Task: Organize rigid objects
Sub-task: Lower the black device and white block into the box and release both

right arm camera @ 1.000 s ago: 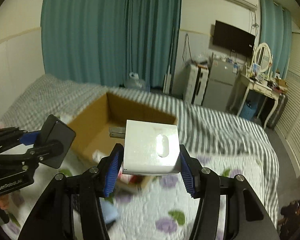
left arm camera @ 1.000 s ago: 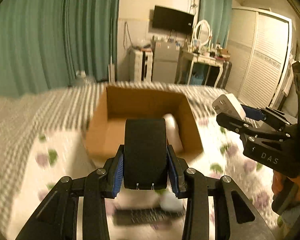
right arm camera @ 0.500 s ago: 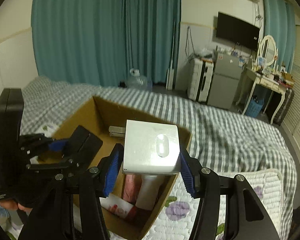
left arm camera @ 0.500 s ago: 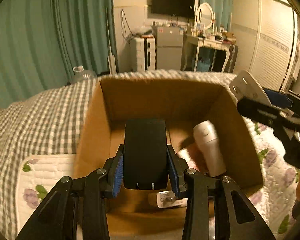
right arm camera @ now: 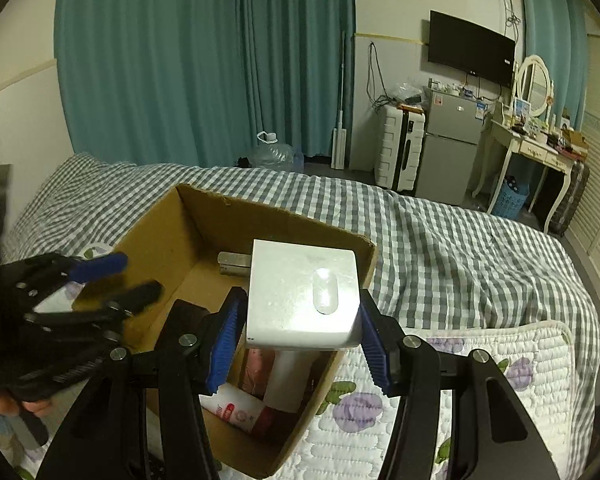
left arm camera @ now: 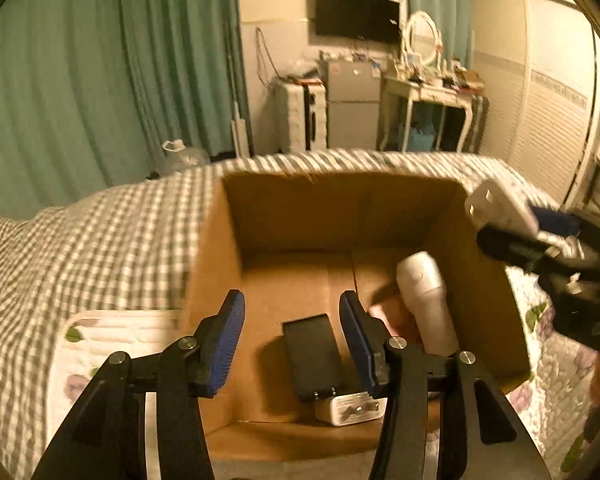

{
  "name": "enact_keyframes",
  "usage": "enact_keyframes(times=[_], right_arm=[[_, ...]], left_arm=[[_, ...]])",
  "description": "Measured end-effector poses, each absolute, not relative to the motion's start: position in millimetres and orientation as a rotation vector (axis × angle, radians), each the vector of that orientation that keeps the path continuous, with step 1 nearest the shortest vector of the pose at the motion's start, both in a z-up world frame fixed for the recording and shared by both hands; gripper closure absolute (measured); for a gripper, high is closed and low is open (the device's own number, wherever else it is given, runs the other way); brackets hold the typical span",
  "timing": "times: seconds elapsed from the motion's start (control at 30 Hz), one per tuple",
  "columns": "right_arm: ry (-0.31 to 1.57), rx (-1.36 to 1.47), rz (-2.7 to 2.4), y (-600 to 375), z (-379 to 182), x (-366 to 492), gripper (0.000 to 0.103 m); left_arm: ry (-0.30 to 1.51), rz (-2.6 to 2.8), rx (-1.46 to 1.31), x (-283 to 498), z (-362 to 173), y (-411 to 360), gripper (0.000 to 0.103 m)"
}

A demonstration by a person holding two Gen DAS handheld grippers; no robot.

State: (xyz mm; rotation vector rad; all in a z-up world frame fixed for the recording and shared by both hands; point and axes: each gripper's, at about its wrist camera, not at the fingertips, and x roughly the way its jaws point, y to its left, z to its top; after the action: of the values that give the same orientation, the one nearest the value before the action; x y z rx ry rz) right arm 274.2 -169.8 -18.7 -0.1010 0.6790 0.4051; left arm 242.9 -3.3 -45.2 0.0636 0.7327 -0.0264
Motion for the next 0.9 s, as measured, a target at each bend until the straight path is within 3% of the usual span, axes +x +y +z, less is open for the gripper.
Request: enact_keyframes(times=[0.43, 0.5, 0.53, 0.67, 0.73, 0.9], right_arm=[[0.729, -0.148, 0.469, -117.5, -46.9, 315.6, 0.048], [0.693, -0.144, 0.470, -120.7, -42.2, 311.3, 0.032], [0.675, -0.142, 0.461, -123.0, -37.4, 308.3, 0.029], [0.595, -0.111, 0.427, -142.6, -3.8, 281.4, 0.027], [0.569, -0.098, 0.415, -155.3, 9.2, 261.9, 0.020], [0.564, -0.076, 0.405, -182.1, 13.9, 208.3, 0.016]], left_arm=[[0.729, 0.005, -0.022, 245.4, -36.5, 27.0, 0.050], [0.726, -0.003, -0.023, 244.7, -35.4, 27.4, 0.050], [0.727, -0.006, -0.025, 243.8, -35.8, 27.2, 0.050], [0.714, -0.002, -0.024, 230.4, -26.4, 23.9, 0.050], [0.698, -0.002, -0.029, 220.6, -19.1, 22.7, 0.046], [0.660, 0.013, -0.013, 183.7, -0.5, 16.4, 0.042]])
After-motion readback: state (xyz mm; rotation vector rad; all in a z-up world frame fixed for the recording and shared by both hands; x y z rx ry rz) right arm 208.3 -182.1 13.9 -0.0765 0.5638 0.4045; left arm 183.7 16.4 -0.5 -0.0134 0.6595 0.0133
